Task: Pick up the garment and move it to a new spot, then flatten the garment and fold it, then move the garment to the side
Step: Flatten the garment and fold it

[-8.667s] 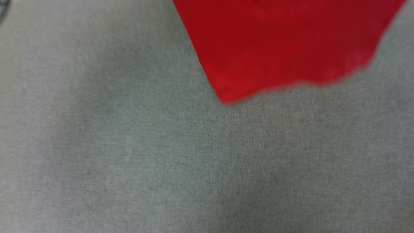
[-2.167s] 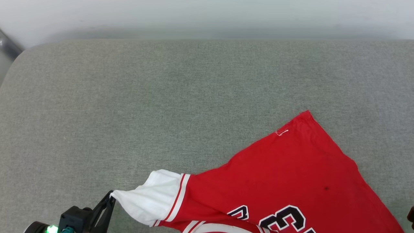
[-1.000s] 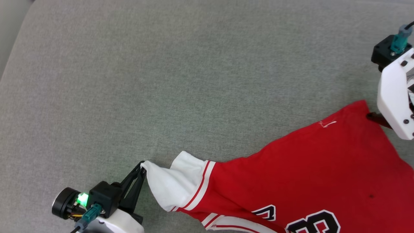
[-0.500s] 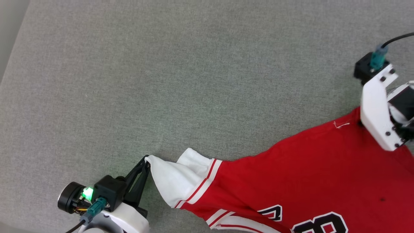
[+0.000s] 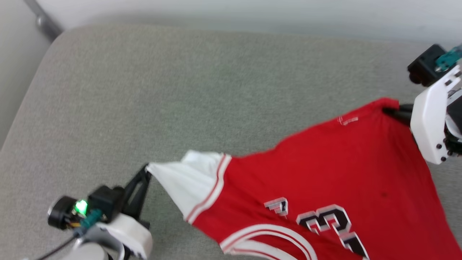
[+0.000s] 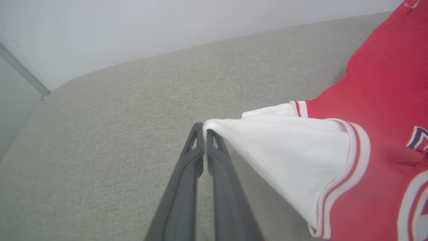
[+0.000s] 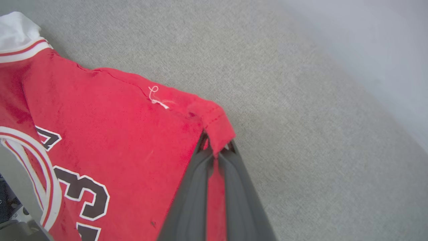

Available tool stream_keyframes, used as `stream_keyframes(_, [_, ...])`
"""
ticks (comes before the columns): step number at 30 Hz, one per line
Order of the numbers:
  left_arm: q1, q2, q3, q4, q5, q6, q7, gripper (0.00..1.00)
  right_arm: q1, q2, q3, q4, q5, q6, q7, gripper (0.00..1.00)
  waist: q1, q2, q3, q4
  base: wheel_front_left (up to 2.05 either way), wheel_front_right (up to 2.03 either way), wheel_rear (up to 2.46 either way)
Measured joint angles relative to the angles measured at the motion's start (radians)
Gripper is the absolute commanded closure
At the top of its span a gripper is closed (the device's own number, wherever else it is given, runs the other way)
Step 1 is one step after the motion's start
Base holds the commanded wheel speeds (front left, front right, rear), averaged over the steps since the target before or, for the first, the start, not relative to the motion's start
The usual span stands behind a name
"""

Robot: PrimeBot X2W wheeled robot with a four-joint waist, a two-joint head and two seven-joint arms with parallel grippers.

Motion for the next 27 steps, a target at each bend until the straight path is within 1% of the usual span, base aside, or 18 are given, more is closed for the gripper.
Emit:
stream_keyframes(5, [-0.088, 0.003, 0.052, -0.016, 0.002, 0.003, -0.002, 1.0, -0.013, -0.006, -0.035, -0.002, -0.031, 0.0, -0.14, 1.0, 0.0, 0.0, -0.051, -0.039, 0.0, 0.0, 0.0])
stream_keyframes(9, [-0.206, -0.004, 0.085, -0.009, 0.019, -0.013, 0.005, 1.0, -0.045, 0.03, -0.091, 0.029, -0.064, 0.0, -0.23, 1.0, 0.0, 0.0, -0.066, -0.073, 0.0, 0.0, 0.0])
stream_keyframes(11, [-0.278, -0.018, 0.103, 0.003, 0.026, -0.021, 0.006, 1.0, -0.065, 0.048, -0.119, 0.049, -0.095, 0.0, -0.262, 1.0, 0.0, 0.0, -0.065, -0.086, 0.0, 0.0, 0.0])
stream_keyframes(14, [-0.392, -0.037, 0.118, 0.036, 0.041, -0.051, 0.023, 1.0, -0.1, 0.084, -0.15, 0.063, -0.132, 0.0, -0.279, 1.0, 0.0, 0.0, -0.046, -0.1, 0.0, 0.0, 0.0])
stream_keyframes(16, [-0.471, -0.039, 0.131, 0.06, 0.05, -0.067, 0.034, 1.0, -0.141, 0.112, -0.167, 0.077, -0.177, 0.001, -0.286, 1.0, 0.0, 0.0, -0.027, -0.111, 0.0, 0.0, 0.0])
stream_keyframes(23, [-0.777, -0.063, 0.161, 0.163, 0.105, -0.134, 0.086, 1.0, -0.339, 0.199, -0.263, 0.164, -0.295, 0.0, -0.298, 1.0, 0.0001, 0.0, 0.078, -0.137, 0.0, 0.0, 0.0])
stream_keyframes(27, [-0.973, -0.098, 0.172, 0.25, 0.138, -0.176, 0.094, 1.0, -0.471, 0.24, -0.311, 0.217, -0.36, 0.0, -0.314, 1.0, 0.0001, 0.0, 0.155, -0.141, 0.0, 0.0, 0.0])
